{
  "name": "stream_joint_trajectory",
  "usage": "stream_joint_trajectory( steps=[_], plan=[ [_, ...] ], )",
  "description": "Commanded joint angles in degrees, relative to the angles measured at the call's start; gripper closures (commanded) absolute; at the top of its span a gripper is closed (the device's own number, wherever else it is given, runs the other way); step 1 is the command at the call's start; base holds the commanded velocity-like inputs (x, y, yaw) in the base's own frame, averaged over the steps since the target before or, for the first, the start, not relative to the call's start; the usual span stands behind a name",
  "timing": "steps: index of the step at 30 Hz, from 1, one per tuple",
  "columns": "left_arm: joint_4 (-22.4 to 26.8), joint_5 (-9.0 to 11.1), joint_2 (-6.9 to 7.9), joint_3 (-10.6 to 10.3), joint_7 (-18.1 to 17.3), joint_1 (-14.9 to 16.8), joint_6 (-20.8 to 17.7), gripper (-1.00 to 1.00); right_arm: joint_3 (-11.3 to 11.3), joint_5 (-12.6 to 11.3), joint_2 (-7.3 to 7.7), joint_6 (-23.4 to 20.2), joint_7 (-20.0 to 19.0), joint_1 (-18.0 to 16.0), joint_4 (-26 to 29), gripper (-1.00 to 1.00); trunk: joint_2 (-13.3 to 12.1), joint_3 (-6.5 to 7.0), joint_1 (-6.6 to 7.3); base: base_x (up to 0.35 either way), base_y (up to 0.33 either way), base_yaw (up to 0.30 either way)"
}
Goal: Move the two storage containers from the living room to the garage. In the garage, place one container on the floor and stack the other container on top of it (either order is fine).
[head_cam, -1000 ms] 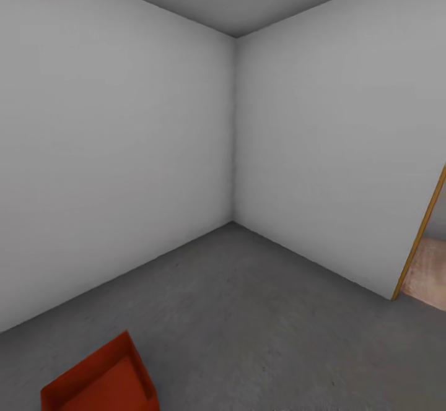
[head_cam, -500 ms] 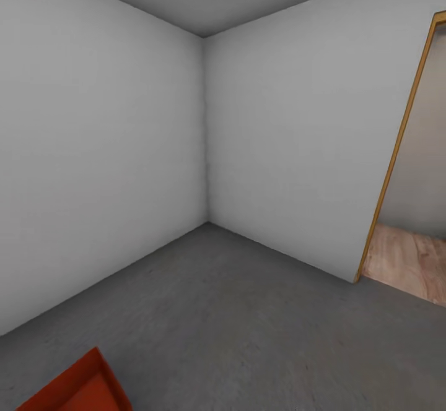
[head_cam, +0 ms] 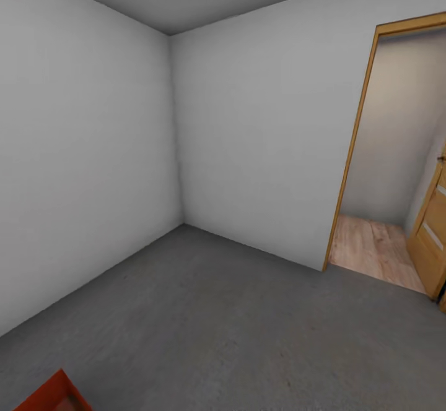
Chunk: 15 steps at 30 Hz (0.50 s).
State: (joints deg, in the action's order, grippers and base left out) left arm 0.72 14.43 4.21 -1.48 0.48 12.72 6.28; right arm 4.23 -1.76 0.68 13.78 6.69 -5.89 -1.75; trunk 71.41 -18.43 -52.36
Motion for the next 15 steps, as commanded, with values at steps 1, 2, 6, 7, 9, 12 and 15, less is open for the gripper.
stream_joint_trajectory(
  steps=[1,2,6,7,9,12,15],
  plan=[
    [-0.02,0.34,0.00,-0.19,0.05,0.02,0.16,-1.00,0.43,-0.18,0.00,0.28,0.17,-0.09,-0.19,-1.00,0.04,-0.07,0.00,0.000,0.000,-0.296],
    [-0.02,0.34,0.00,-0.19,0.05,0.02,0.15,-1.00,0.43,-0.18,0.01,0.28,0.17,-0.09,-0.19,-1.00,0.04,-0.07,0.00,0.000,0.000,-0.296],
    [-0.02,0.34,0.00,-0.19,0.05,0.02,0.16,-1.00,0.43,-0.18,0.02,0.33,0.17,-0.09,-0.19,-1.00,0.04,-0.07,0.00,0.000,0.000,-0.296],
    [-0.02,0.34,0.00,-0.19,0.05,0.02,0.17,-1.00,0.43,-0.18,0.02,0.32,0.17,-0.09,-0.19,-1.00,0.04,-0.07,0.00,0.000,0.000,-0.295],
    [-0.02,0.34,0.00,-0.19,0.05,0.02,0.17,-1.00,0.43,-0.18,0.03,0.31,0.17,-0.09,-0.19,-1.00,0.04,-0.07,0.00,0.000,0.000,-0.295],
    [-0.02,0.34,0.00,-0.19,0.05,0.02,0.19,-1.00,0.43,-0.15,0.06,0.35,0.17,-0.09,-0.19,-1.00,0.04,-0.07,0.00,0.000,0.000,-0.295],
    [-0.02,0.34,0.00,-0.19,0.05,0.02,0.17,-1.00,0.43,-0.11,0.09,0.36,0.17,-0.09,-0.19,-1.00,0.04,-0.07,0.00,0.000,0.000,-0.295]
  ],
)
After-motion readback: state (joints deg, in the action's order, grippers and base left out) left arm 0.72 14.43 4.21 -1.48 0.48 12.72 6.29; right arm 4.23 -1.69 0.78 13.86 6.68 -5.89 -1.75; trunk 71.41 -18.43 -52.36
